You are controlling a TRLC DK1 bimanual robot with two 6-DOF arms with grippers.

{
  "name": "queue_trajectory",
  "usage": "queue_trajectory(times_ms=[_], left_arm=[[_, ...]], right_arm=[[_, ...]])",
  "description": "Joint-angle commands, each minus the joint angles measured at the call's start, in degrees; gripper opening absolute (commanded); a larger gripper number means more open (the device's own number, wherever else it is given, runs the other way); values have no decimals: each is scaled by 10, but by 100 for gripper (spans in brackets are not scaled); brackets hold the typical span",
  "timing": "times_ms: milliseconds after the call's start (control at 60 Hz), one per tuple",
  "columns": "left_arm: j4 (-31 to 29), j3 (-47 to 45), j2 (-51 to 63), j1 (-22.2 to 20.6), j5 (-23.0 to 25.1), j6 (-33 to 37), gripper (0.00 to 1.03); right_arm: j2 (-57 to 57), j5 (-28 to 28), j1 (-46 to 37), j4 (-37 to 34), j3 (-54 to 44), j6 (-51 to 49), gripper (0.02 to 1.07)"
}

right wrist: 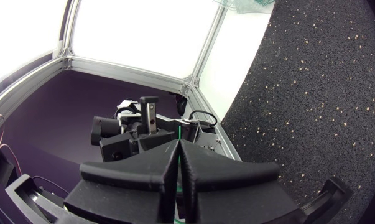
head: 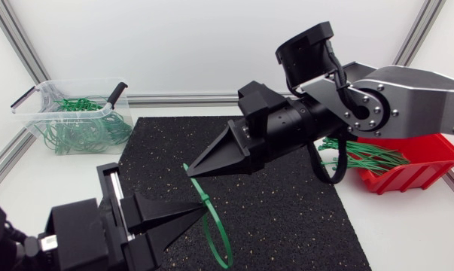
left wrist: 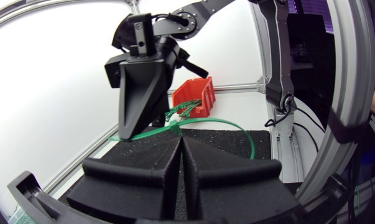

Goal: Take a green cable tie from the red box, thread the tail through the head to close it, then place it in the transparent bin on the left.

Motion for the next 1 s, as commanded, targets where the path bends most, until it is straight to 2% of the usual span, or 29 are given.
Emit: queue_trajectory(times_ms=[0,150,267,317,433,483,517,650,783,883,983], left_arm=[[1,-7,3,-19,12,13,4],[-3,-7,1,-19,2,13,4],[-20,0,-17,16,-2,16,4],[-21,2,-19,48,-2,28,4],[-28,8,-25,146,14,41,4],[-32,14,-17,193,22,44,4],[-33,19,-15,232,37,45,4],[-47,59,26,400,106,42,4],[-49,112,89,547,154,40,4],[-58,169,147,628,167,36,4],[-76,232,202,692,171,33,4]], right_arm=[[27,23,-1,4,17,-4,8],[18,23,4,2,9,-4,8],[-20,39,6,6,-17,-18,9],[-36,63,5,8,-27,-32,24],[-66,144,3,11,-56,-83,76],[-76,174,4,8,-64,-101,95],[-81,191,3,8,-70,-113,102],[-89,247,-11,9,-82,-159,102],[-101,304,-22,8,-88,-191,102],[-113,347,-20,14,-101,-212,102],[-125,376,-18,14,-113,-227,102]])
